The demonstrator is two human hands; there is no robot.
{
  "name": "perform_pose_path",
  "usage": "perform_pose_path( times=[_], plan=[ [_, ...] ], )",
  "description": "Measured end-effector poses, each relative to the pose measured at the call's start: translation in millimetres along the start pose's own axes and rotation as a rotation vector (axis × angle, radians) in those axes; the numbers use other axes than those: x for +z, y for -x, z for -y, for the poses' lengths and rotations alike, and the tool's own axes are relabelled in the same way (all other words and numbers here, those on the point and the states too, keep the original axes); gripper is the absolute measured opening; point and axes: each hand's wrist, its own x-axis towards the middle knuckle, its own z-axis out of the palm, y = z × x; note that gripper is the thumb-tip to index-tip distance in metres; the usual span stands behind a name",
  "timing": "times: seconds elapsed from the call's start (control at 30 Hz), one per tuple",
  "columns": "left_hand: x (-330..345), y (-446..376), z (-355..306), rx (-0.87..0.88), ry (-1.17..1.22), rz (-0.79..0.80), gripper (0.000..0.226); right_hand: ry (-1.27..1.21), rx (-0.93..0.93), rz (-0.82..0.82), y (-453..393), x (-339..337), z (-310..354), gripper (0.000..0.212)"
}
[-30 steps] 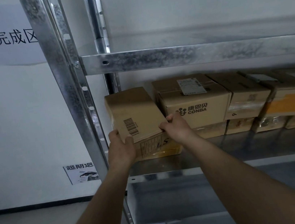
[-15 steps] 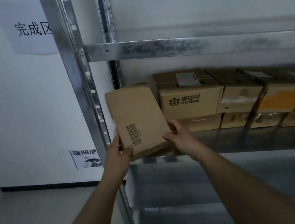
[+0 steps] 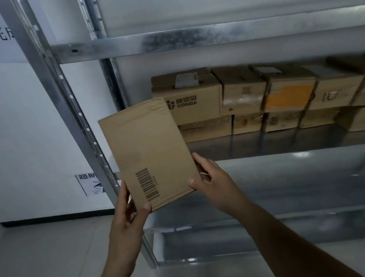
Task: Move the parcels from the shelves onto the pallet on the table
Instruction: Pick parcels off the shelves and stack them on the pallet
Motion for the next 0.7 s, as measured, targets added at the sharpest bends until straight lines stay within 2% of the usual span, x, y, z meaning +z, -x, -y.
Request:
perform_pose_path(
  times=[0.23, 0.4, 0.7],
  plan=[
    [67, 34, -12, 0.055, 0.048, 0.136, 0.066, -0.056, 0.012, -0.138, 62, -63, -26, 0.064],
    [131, 50, -19, 0.047, 0.043, 0.262, 0.076, -0.105, 0.053, -0.245, 109, -120, -47, 0.064],
    [266, 50, -42, 0.123, 0.012, 0.541, 0.07, -0.105, 0.126, -0.551, 174, -223, -89, 0.064]
  ],
)
